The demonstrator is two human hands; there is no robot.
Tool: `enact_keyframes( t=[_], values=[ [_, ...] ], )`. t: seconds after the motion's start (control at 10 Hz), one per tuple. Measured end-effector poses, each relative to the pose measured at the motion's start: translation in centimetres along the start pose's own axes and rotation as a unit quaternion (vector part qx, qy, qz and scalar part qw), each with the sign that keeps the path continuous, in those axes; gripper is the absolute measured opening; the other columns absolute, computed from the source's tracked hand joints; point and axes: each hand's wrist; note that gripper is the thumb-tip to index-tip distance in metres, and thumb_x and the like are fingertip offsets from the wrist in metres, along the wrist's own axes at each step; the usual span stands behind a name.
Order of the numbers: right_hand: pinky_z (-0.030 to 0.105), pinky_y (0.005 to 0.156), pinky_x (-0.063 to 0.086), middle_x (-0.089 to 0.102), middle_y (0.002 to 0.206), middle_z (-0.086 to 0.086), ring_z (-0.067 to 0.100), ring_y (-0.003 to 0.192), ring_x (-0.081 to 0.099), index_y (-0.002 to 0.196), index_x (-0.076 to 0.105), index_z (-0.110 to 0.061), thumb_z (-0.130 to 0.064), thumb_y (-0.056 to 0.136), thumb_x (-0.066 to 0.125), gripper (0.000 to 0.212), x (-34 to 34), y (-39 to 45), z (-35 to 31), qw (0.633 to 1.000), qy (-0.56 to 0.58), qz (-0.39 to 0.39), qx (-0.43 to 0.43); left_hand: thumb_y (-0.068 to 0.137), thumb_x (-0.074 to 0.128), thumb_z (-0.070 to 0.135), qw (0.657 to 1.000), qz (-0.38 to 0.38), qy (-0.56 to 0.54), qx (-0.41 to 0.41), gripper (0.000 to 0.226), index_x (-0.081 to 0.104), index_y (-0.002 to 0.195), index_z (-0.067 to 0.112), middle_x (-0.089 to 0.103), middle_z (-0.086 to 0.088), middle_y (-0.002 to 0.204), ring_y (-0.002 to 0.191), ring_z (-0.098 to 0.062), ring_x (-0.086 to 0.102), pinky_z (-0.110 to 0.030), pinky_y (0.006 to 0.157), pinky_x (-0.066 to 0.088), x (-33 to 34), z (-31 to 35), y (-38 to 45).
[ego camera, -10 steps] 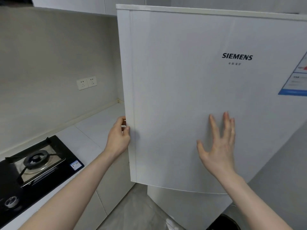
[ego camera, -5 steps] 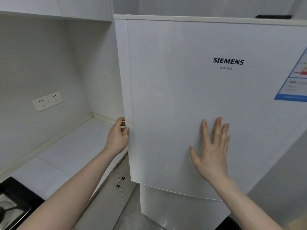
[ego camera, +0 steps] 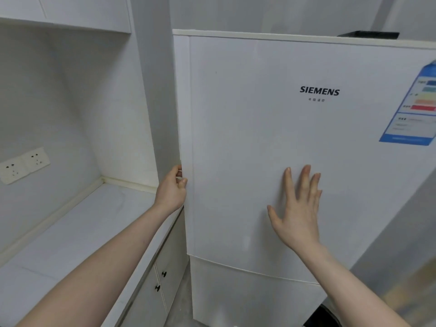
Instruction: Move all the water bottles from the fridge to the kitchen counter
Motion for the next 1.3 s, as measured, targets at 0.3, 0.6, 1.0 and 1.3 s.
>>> enact_keyframes(
  t=[0.3,0.6,1.0,1.3],
  values=[
    [0.069,0.123,0.009,-0.026,0.169,0.016,0.046,0.154,-0.022,0.166,-0.002,-0.020,-0.036,0.086,0.075,0.112,1.1,1.1,-0.3,0.998,-0.053,-0.005,0.017,0.100,0.052,0.011,0.999,-0.012,0.029,0.023,0.020,0.059,0.116,0.022,0.063,0.008,0.094,0.084,-0.015,0.059,-0.031,0.070,0.041,0.6,-0.1,2.5],
    [0.071,0.121,0.013,-0.024,0.168,0.021,0.051,0.153,-0.018,0.165,-0.004,-0.016,-0.038,0.083,0.076,0.117,1.4,1.3,-0.5,0.995,-0.101,-0.007,0.017,0.102,0.051,0.017,0.999,-0.015,0.026,0.024,0.022,0.055,0.121,0.028,0.062,0.010,0.100,0.081,-0.008,0.058,-0.031,0.066,0.041,1.0,-1.1,2.8],
    [0.056,0.117,0.039,-0.030,0.168,0.010,0.041,0.156,-0.021,0.165,-0.009,-0.024,-0.034,0.082,0.073,0.117,-1.3,0.6,-1.2,0.995,-0.082,-0.049,0.016,0.101,0.055,0.028,0.986,-0.087,0.143,-0.009,0.037,0.045,0.132,0.012,0.059,-0.008,0.127,0.111,-0.032,0.059,-0.037,0.082,0.044,-0.3,1.7,1.9],
    [0.041,0.127,0.021,-0.003,0.173,0.003,0.025,0.159,0.001,0.166,0.005,-0.029,-0.025,0.089,0.065,0.098,-7.5,-2.2,-1.3,0.990,0.056,-0.131,0.009,0.103,0.052,0.024,0.965,-0.103,0.167,0.174,0.069,0.019,0.162,0.013,0.016,-0.005,0.169,0.155,-0.024,0.018,-0.033,0.125,0.013,-1.4,6.3,-9.3]
  ],
)
Point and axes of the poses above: each hand's wrist, its own y-axis towards the middle knuckle, its own x-axis out of the palm, z = x × y
